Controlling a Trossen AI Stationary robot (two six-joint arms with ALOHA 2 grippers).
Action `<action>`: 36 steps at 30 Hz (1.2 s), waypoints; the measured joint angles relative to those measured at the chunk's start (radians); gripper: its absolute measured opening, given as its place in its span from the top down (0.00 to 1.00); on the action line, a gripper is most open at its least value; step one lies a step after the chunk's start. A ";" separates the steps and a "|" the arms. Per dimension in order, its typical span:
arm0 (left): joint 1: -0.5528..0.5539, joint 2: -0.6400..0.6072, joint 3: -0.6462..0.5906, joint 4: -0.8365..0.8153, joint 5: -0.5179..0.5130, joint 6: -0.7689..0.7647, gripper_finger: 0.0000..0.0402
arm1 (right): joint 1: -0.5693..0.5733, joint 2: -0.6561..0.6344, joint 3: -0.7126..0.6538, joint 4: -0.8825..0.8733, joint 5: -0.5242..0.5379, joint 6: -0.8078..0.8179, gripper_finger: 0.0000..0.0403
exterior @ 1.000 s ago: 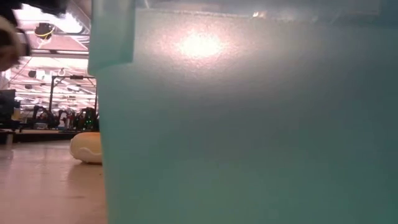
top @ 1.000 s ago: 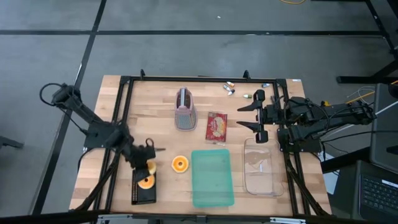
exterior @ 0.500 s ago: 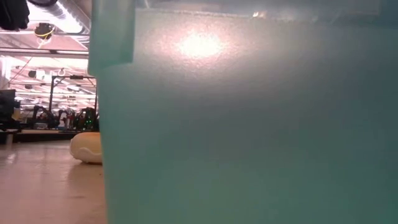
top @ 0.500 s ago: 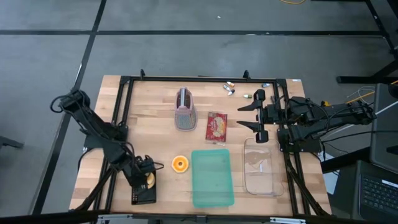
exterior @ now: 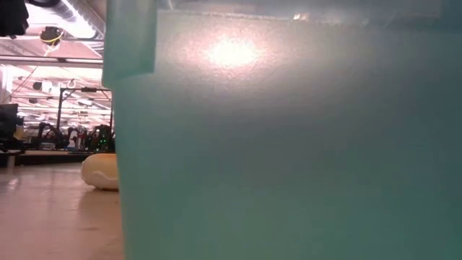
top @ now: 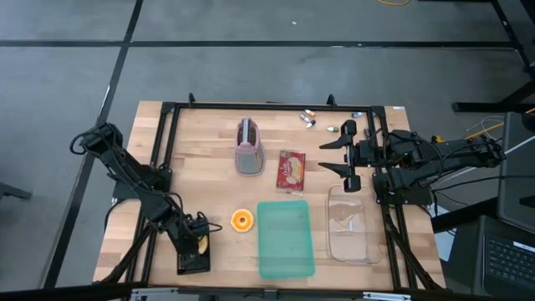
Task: Pick & Place Food Item
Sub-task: Put the top yellow donut into the black bin, then put the yellow donut into the black bin
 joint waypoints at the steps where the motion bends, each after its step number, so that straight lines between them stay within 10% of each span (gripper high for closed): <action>1: 0.000 0.000 0.000 0.006 0.005 0.000 0.74 | 0.000 0.000 0.000 0.000 0.000 0.000 0.47; 15: 0.011 -0.006 0.000 -0.024 0.008 0.003 0.44 | 0.000 0.000 0.000 0.000 -0.004 -0.003 0.47; 27: 0.047 -0.182 0.000 -0.134 -0.034 0.007 0.45 | 0.000 -0.002 0.000 0.018 -0.004 -0.006 0.47; 36: 0.155 -0.237 0.000 -0.123 -0.271 0.262 0.47 | 0.000 -0.003 0.000 0.030 -0.004 -0.026 0.47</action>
